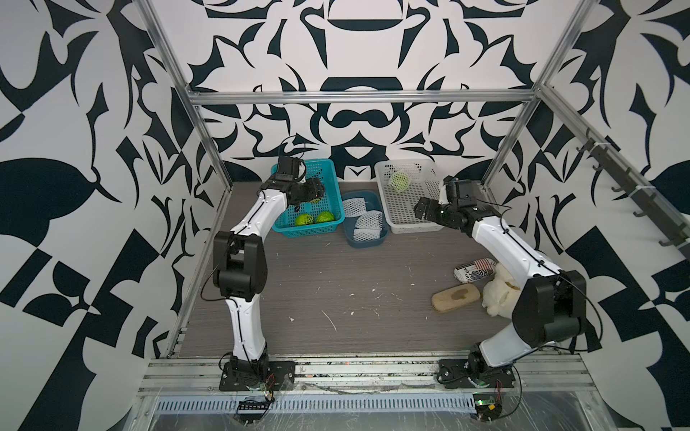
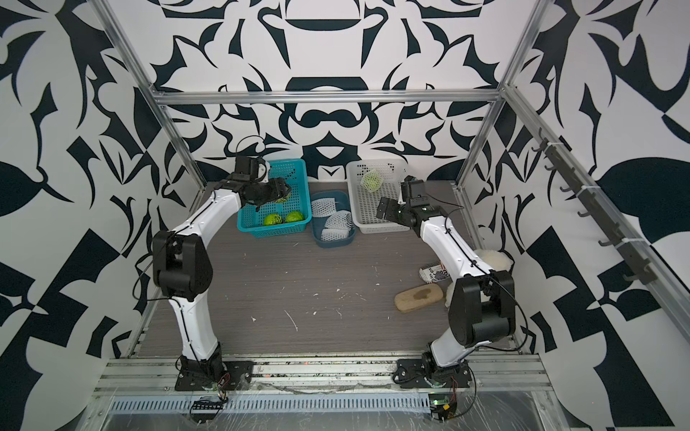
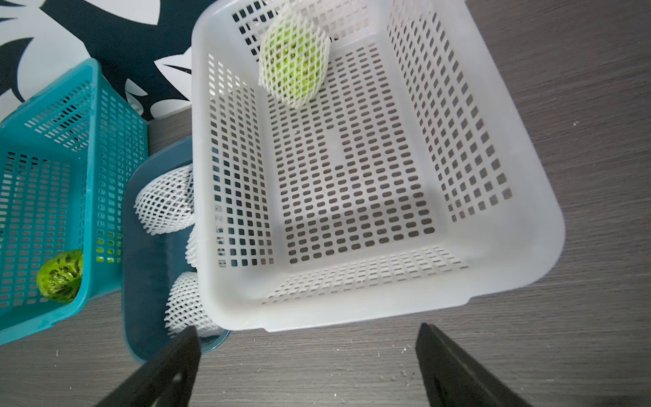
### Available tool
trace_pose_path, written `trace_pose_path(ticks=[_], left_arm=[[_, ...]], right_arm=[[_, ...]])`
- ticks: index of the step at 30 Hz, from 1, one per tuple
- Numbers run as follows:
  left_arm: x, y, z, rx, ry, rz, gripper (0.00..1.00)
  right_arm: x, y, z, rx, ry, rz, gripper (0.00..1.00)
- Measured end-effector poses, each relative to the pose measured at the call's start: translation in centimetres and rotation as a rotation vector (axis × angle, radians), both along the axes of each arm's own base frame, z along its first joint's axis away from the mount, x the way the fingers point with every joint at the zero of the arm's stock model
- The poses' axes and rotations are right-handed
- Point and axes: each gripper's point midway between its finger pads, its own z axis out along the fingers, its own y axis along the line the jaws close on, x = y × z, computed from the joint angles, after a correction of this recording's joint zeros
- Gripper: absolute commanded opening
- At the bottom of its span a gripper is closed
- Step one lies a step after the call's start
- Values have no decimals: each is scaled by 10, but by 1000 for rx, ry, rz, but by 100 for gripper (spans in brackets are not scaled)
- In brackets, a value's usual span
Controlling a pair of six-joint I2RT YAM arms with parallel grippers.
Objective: Sleeve custard apples in foam nets
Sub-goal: Pick up the custard apple from the basket, then place the custard apple at the center of the board.
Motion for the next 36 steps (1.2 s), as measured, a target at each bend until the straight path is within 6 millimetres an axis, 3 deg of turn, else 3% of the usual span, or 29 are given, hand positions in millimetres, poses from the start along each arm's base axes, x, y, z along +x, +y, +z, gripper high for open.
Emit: trace_pose_path(ticks=[5,15,21,26,32,36], left_arm=[[-48,-36,4,-53,9,-84,68],[-160,-115,-50,-38,128,-277,69],[-208,-150,-75,36,145,-376,70],[-229,-169,-94,92,152,-425,72],[-231,-169,-130,163,200,-413,75],[-231,-167,-141,185,216,-407,79]], right_arm=[[-11,0,-3,18,10,-6,99],[-48,-7,-10,31,22,-26,99],[-58,-11,-12,32,22,-37,99],[-58,-10,-11,41,22,-45,99],[-58,-10,-11,46,24,-49,99],[-58,-10,-11,46,24,-48,99]])
